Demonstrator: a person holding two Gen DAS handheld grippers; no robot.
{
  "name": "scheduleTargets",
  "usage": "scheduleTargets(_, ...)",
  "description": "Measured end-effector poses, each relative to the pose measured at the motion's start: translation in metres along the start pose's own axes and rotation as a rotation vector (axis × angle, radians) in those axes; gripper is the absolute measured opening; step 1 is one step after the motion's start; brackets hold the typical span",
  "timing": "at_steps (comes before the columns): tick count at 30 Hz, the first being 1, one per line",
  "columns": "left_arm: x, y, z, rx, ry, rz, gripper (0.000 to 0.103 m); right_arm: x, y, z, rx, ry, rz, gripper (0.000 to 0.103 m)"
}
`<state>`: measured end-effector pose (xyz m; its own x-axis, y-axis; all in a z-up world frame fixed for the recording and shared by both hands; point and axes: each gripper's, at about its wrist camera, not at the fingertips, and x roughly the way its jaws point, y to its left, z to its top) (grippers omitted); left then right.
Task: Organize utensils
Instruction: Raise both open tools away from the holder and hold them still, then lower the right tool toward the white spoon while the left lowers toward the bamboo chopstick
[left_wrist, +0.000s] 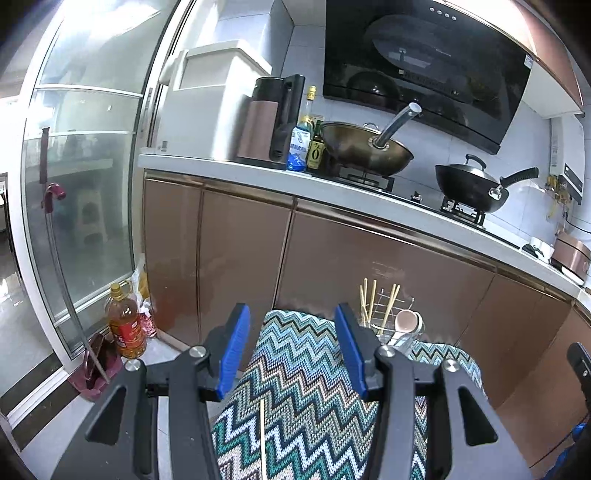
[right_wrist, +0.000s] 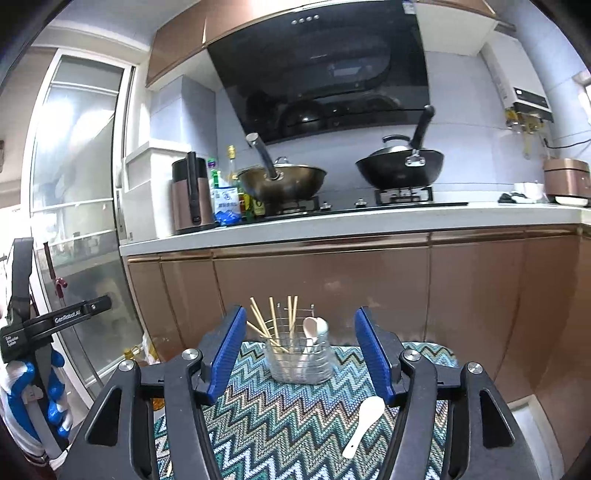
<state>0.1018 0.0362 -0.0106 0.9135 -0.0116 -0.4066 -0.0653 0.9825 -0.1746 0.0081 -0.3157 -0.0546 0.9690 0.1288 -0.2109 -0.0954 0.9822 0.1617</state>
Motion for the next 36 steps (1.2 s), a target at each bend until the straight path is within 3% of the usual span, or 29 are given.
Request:
scheduleTargets(15,-0.025,0.012,-0.013,-0.022,0.010,0.012,0.047,-0.041,-0.007,-0.003,-0.003,-0.051,-0.047,0.067)
scheduleTargets(36,-0.036,0.012,-0.018,-0.013,-0.002,0.027,0.047,-0.054,-0.008,-0.002,-0.018,-0.088,-0.067,0.071)
